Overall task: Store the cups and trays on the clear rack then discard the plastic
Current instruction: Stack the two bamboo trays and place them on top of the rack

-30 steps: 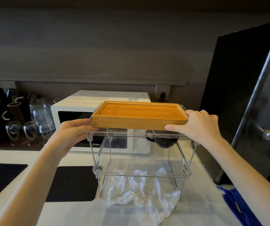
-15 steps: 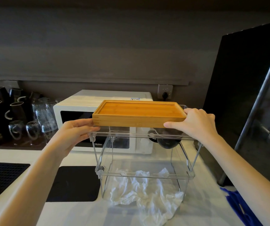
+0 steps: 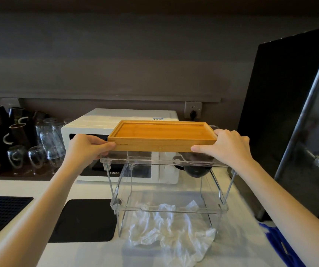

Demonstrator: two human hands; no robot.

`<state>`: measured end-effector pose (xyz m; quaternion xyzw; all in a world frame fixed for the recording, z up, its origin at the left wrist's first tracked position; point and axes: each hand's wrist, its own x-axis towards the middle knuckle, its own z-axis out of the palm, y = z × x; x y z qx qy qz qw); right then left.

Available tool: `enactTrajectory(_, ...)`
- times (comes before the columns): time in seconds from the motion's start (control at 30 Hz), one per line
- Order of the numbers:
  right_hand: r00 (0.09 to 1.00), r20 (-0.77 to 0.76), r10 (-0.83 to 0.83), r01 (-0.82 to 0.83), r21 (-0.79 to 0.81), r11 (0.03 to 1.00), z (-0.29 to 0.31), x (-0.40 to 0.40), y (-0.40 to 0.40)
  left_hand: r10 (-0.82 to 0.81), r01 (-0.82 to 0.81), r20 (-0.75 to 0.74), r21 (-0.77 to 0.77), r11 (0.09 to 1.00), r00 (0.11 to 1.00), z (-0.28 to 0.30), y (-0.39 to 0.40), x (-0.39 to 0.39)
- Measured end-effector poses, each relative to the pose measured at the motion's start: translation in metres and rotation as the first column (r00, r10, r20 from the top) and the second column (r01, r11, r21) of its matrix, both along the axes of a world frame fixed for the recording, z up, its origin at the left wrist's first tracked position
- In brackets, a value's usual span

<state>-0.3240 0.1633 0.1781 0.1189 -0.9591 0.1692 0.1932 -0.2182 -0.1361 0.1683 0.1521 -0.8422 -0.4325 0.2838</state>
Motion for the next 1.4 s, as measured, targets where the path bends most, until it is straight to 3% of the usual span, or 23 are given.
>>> enactTrajectory(0.33, 0.999, 0.034, 0.030, -0.029, -0.010, 1.000, 0.000, 0.003, 0.002, 0.076, -0.073, 0.011, -0.139, 0.988, 0.997, 0.001, -0.002, -0.002)
enactTrajectory(0.57, 0.979, 0.174, 0.108, -0.088, -0.119, 0.989, 0.008, 0.012, 0.015, 0.193, -0.157, 0.032, -0.459, 0.875, 0.981, 0.010, 0.010, 0.008)
enactTrajectory(0.73, 0.978, -0.032, 0.206, -0.206, -0.294, 0.933, 0.018, 0.034, 0.024, 0.229, -0.227, -0.072, -0.585, 0.779, 0.971, 0.018, 0.023, 0.017)
enactTrajectory(0.97, 0.928, -0.198, 0.316, -0.368, -0.353, 0.860, 0.009, 0.075, 0.024, 0.022, -0.196, -0.286, -0.596, 0.779, 0.958, 0.006, 0.054, 0.042)
enactTrajectory(1.1, 0.901, -0.087, 0.425, -0.431, -0.294, 0.853, -0.019, 0.102, 0.017, -0.148, -0.132, -0.309, -0.725, 0.676, 0.940, -0.025, 0.067, 0.055)
enactTrajectory(1.23, 0.869, 0.125, 0.479, -0.471, -0.091, 0.877, -0.063, 0.118, 0.013, -0.314, 0.018, -0.183, -0.839, 0.543, 0.932, -0.071, 0.077, 0.064)
enactTrajectory(1.4, 0.855, 0.306, 0.419, -0.473, 0.129, 0.872, -0.133, 0.116, 0.007, -0.347, 0.240, 0.050, -0.812, 0.532, 0.937, -0.141, 0.085, 0.067)
